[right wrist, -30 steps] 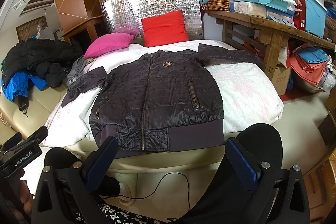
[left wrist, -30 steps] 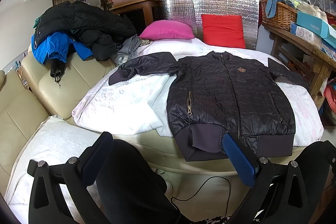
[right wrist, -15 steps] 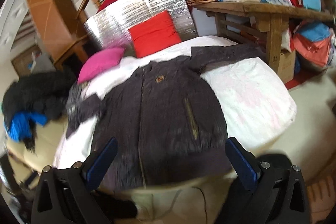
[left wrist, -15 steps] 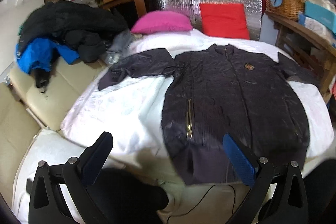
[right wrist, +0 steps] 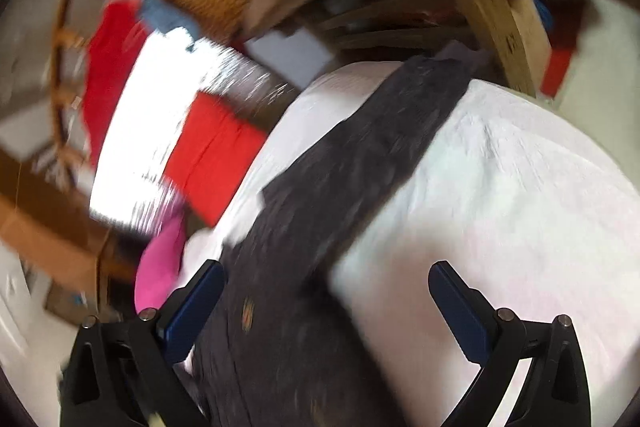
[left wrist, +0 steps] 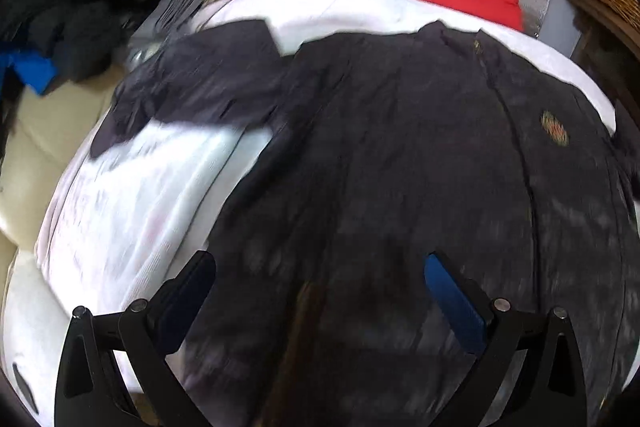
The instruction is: Fold large clothes
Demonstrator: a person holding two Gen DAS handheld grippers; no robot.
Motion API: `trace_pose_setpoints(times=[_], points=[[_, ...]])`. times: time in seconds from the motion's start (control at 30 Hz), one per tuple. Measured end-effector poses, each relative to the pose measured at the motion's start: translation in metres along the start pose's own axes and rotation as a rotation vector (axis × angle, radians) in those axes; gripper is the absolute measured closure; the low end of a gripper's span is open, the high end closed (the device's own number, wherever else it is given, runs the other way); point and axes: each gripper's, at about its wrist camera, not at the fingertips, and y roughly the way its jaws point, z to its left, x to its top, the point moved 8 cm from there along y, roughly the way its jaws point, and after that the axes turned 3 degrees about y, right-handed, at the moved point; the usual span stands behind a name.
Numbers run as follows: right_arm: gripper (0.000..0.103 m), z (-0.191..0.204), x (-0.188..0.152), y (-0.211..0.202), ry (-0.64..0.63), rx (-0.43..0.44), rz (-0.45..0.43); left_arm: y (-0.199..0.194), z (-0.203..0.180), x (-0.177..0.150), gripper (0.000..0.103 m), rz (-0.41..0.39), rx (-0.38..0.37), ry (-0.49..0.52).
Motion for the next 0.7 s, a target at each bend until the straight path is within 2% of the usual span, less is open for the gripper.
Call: trace_pose_setpoints(times=[0.17, 0.3, 0.37, 0.47, 0.5, 0.63, 0.7], points=[[0.000, -0.035, 0.048, 0.063, 0.210, 0.057, 0.003, 0.016, -0.022, 0.017, 0.000, -0.020, -0.008, 0.031], [0.000, -0.060, 0.067, 0.095, 0.310, 0.059, -0.010, 0.040, -0.031, 0.006, 0.000, 0.074, -0.038, 0.050], [0.000, -0.073, 0.073, 0.109, 0.383, 0.085, -0.001, 0.049, -0.034, 0.003, 0.000, 0.094, -0.036, 0.061], [0.000, -0.068, 0.092, 0.111, 0.398, 0.164, -0.048, 0.057, -0.038, 0.001, 0.000, 0.097, -0.022, 0.064], [0.001, -0.069, 0.094, 0.115, 0.406, 0.163, -0.042, 0.058, -0.039, 0.001, 0.000, 0.096, -0.021, 0.062], [0.002, -0.060, 0.105, 0.135, 0.356, 0.101, -0.045, 0.063, -0.040, -0.005, 0.000, 0.071, -0.027, 0.023], [0.013, -0.056, 0.103, 0.139, 0.312, 0.028, -0.062, 0.064, -0.036, -0.010, 0.000, 0.043, -0.030, -0.007]])
